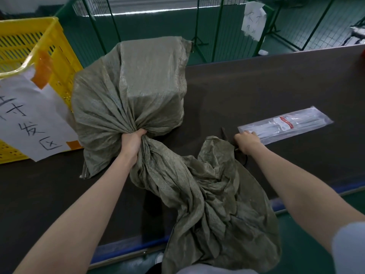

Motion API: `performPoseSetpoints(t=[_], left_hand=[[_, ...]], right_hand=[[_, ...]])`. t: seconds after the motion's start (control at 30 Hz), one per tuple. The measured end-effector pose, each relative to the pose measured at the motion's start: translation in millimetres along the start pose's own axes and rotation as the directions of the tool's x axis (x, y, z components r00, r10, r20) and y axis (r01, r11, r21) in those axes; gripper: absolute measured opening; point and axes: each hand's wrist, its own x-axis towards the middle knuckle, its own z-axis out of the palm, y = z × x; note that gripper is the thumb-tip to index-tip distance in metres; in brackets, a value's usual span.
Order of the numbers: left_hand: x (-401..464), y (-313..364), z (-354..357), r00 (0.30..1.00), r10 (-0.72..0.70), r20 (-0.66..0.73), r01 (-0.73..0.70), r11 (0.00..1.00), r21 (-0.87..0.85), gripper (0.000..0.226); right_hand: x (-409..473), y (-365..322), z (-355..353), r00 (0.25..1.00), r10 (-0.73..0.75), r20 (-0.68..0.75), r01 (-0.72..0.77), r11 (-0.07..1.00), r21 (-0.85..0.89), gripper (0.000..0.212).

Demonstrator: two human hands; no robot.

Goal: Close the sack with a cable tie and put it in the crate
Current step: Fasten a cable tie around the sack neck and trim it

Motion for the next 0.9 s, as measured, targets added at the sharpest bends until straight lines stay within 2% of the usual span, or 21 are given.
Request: performPoseSetpoints(t=[0.2, 0.33, 0.53, 0.63, 0.7, 0.8, 0.9], left_hand=[[0.4, -1.2, -0.9, 1.000, -0.023, -0.021, 0.023, 0.999, 0.023, 0.037], [0.8, -1.6, -1.2, 0.999, -0.033, -0.023, 0.034, 0.999, 0.031, 0.040], [1.2, -0.5, -1.6, 0.999, -0.035, -0.009, 0.035, 0.999, 0.014, 0.038], [-0.6, 0.7, -1.7, 1.000, -0.031, 0.008, 0.030, 0.999, 0.014, 0.036], [-1.7, 1.3, -1.9, 0.999, -0.035, 0.028, 0.034, 0.999, 0.007, 0.033], [-2.3, 2.1, -3.0, 0.998, -0.053, 0.034, 0.053, 0.999, 0.003, 0.033], [-3.4, 4.1, -3.6, 0.997, -0.078, 0.026, 0.078, 0.997, 0.004, 0.035]], right_hand=[[4.9, -2.2, 2.7, 0.999, -0.014, 0.030, 0.017, 0.995, -0.093, 0.034], [3.4, -1.5, 9.1, 0.999, -0.034, -0.004, 0.033, 0.990, -0.138, 0.034], [-3.0, -6.3, 4.2, 0.979, -0.029, -0.204, 0.037, 0.999, 0.033, 0.029], [-8.2, -14.1, -8.0, 0.959, 0.020, -0.283, 0.046, 0.973, 0.227, 0.020], [-10.4, -20.1, -18.7, 0.938, 0.087, -0.337, 0.066, 0.907, 0.417, 0.014], [-10.6, -29.8, -42.0, 0.903, 0.223, -0.367, 0.101, 0.720, 0.687, 0.012], [-11.2, -42.6, -67.6, 0.847, 0.299, -0.439, 0.227, 0.544, 0.808, 0.016]])
